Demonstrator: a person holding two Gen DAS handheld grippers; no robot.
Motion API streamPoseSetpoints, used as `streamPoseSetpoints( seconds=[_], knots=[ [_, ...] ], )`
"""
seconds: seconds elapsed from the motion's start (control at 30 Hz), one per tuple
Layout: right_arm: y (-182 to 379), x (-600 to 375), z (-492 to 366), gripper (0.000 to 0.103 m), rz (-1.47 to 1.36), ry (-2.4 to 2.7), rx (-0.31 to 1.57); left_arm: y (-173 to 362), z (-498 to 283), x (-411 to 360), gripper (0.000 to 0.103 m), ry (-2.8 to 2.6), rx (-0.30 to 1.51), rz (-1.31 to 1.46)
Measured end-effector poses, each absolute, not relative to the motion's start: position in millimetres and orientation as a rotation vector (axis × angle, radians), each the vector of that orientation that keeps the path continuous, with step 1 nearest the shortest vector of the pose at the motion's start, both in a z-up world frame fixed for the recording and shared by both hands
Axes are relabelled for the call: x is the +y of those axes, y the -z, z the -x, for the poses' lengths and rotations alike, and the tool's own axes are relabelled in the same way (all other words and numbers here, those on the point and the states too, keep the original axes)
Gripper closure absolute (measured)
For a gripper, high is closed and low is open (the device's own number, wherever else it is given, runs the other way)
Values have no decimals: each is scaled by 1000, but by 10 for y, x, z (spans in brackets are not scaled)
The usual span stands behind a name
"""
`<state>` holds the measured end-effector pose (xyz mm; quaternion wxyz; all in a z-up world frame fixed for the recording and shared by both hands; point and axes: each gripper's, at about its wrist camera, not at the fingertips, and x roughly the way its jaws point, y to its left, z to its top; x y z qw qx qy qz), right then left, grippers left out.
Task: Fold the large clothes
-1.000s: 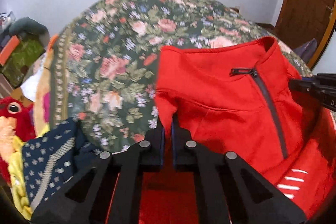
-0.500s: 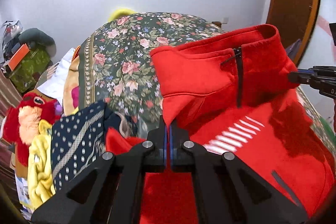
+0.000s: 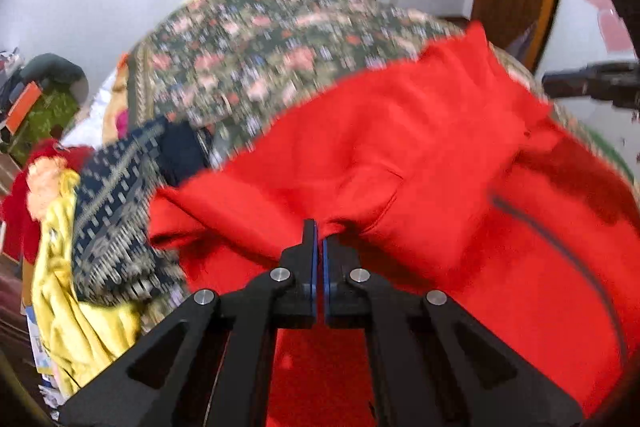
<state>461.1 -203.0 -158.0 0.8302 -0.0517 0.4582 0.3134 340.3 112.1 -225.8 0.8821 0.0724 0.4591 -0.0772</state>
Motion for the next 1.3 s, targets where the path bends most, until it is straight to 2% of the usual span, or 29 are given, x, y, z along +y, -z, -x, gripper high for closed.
streamPoseSetpoints(
  seconds=[0.23, 0.43, 0.53, 0.6, 0.67, 0.8, 0.93, 1.03, 1.1, 1.17, 1.3],
  knots=[
    [1609, -2152, -4398, 98, 186, -590, 959, 2621, -3233, 1311, 102, 98, 1067, -113],
    [1516, -2175, -4532, 98, 211, -516, 947, 2328, -3176, 1615, 100, 66, 1010, -16],
    [1523, -2083, -4654, 98, 212, -501, 962, 2095, -3242, 1688, 91, 55, 950, 20],
    [1552, -1993, -4724, 98, 202, -507, 973, 1997, -3336, 1694, 77, 54, 923, 43],
    [1623, -1885, -4792, 98, 198, -512, 988, 1970, -3470, 1667, 70, 64, 905, 70],
    [1973, -1665, -4982, 98, 272, -466, 1057, 2164, -3702, 1548, 68, 85, 943, 89],
    [2379, -1650, -5131, 98, 388, -367, 1131, 2583, -3887, 1460, 67, 69, 1045, 71],
    [2413, -1758, -5136, 98, 358, -391, 1123, 2879, -3944, 1507, 64, 4, 1099, 19],
    [2419, -1806, -5124, 98, 384, -375, 1120, 2922, -3911, 1584, 44, -23, 1067, 12],
    [2448, -1824, -5096, 97, 435, -334, 1104, 2943, -3894, 1643, 40, -53, 1063, 1],
    [2489, -1886, -5038, 96, 518, -284, 1085, 2996, -3884, 1741, 38, -47, 1062, 49]
  ],
)
